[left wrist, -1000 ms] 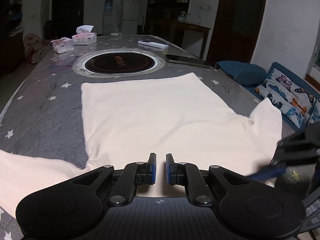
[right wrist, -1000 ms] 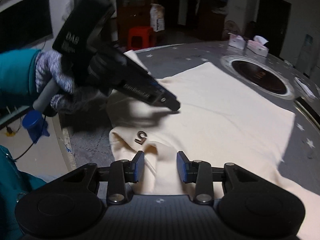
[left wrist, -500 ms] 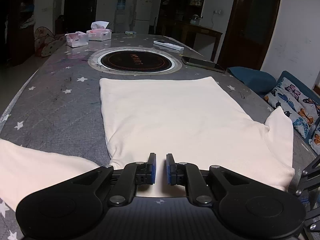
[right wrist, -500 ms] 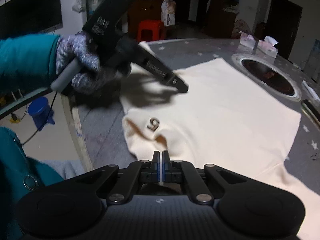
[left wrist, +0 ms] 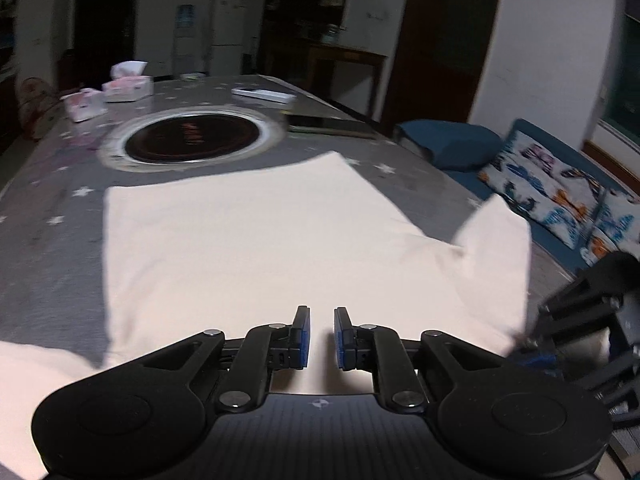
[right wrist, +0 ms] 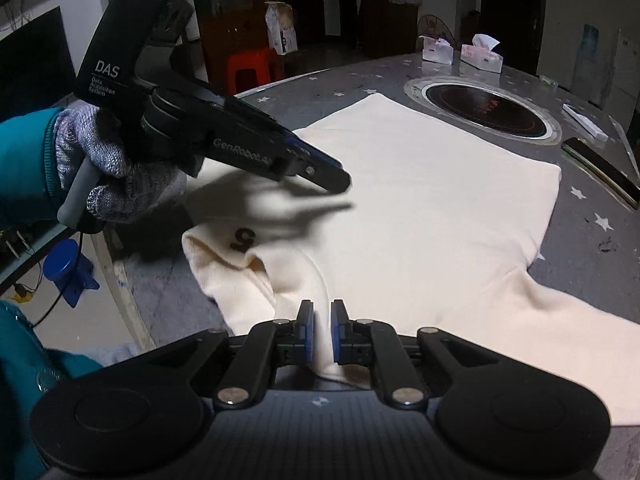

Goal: Fold clothes
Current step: 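Close the right gripper on the sweatshirt sleeve near the printed numeral, then lift the sleeve with the right gripper and fold it across the body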

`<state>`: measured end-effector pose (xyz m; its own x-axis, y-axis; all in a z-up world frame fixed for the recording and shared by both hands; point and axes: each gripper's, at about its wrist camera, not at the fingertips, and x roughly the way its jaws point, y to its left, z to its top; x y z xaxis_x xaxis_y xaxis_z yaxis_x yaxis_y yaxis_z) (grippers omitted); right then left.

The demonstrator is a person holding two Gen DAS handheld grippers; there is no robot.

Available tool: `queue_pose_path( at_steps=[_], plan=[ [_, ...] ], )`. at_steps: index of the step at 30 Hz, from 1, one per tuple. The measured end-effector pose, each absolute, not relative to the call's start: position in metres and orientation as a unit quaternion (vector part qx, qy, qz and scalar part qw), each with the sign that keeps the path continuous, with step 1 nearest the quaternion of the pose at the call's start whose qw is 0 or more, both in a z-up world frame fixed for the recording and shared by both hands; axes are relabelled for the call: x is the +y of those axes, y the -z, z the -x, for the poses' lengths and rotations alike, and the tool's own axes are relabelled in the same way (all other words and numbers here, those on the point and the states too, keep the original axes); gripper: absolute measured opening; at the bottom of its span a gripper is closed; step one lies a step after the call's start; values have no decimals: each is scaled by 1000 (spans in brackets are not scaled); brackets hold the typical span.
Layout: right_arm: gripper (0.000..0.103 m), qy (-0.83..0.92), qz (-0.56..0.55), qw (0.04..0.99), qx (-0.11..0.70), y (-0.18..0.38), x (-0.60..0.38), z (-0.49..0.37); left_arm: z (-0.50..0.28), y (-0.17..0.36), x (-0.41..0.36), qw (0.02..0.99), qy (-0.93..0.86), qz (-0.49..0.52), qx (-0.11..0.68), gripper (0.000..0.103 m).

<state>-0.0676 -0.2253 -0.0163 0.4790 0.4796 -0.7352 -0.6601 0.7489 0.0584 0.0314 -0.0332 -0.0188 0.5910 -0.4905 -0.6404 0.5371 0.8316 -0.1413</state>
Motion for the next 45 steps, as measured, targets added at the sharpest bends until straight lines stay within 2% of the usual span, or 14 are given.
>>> queue_pose_path(
  at_steps=[6, 8, 17, 21, 28, 32, 35, 39, 45],
  plan=[
    [12, -254, 40, 894, 368, 2, -282, 61, -21, 20, -60, 878, 324, -44, 351, 14],
    [18, -209, 17, 905, 369, 4, -306, 57, -18, 21, -69, 874, 333, -46, 352, 14],
    [18, -54, -49, 924, 376, 20, -395, 53, 1, 31, -103, 851, 375, -65, 363, 15],
    [32, -4, -80, 929, 362, 22, -429, 53, 6, 34, -111, 846, 381, -74, 366, 23],
    [38, 57, -145, 923, 352, 38, -473, 41, 7, 33, -115, 845, 381, -77, 367, 24],
    [38, 58, -185, 918, 345, 48, -486, 35, 8, 33, -117, 845, 380, -80, 369, 24],
    [37, 55, -206, 917, 338, 52, -492, 31, 8, 32, -118, 845, 378, -81, 369, 25],
    [13, 57, -196, 922, 329, 50, -490, 28, 8, 32, -119, 846, 376, -82, 370, 26],
    [5, 58, -195, 933, 295, 27, -488, 45, 8, 33, -122, 845, 379, -83, 367, 27]
  ],
)
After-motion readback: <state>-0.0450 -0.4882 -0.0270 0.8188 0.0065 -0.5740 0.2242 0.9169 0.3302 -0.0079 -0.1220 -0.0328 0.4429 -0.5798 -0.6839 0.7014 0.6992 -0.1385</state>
